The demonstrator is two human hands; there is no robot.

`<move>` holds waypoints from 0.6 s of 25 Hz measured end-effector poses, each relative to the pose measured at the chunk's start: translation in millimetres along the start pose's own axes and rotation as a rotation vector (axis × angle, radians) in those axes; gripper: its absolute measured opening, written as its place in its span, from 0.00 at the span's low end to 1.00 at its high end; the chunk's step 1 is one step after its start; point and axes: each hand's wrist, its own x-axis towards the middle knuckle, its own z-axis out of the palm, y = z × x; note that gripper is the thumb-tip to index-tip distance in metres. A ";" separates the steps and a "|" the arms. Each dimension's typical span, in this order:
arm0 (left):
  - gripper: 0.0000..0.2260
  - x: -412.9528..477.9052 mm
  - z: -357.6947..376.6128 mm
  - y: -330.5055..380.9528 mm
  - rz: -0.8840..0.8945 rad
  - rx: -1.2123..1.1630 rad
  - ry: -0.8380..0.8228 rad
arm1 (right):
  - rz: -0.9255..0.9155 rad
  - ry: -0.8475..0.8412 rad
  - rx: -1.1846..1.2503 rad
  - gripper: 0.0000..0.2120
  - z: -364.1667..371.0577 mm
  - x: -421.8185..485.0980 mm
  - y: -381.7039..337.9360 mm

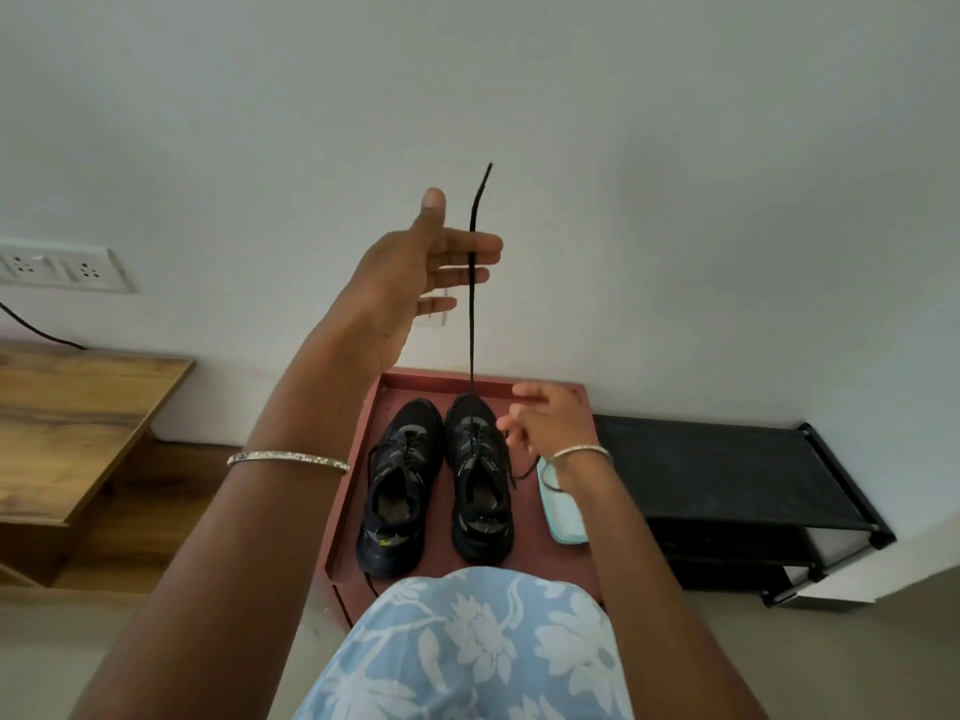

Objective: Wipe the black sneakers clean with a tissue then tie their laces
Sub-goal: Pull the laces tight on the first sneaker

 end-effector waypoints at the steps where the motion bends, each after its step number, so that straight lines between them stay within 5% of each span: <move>1: 0.23 -5.8 2.5 1.5 0.036 0.020 0.007 | -0.067 0.003 0.025 0.06 -11.8 -11.4 -25.5; 8: 0.07 -25.9 23.4 -3.9 0.218 0.101 0.107 | -0.340 -0.011 0.190 0.14 -49.3 -60.1 -126.2; 13: 0.16 -33.3 28.3 4.7 0.226 0.033 0.208 | -0.362 -0.251 0.405 0.13 -54.7 -75.8 -138.6; 15: 0.16 -35.9 30.6 8.2 0.222 0.042 0.216 | -0.382 -0.217 0.333 0.08 -53.1 -80.1 -139.2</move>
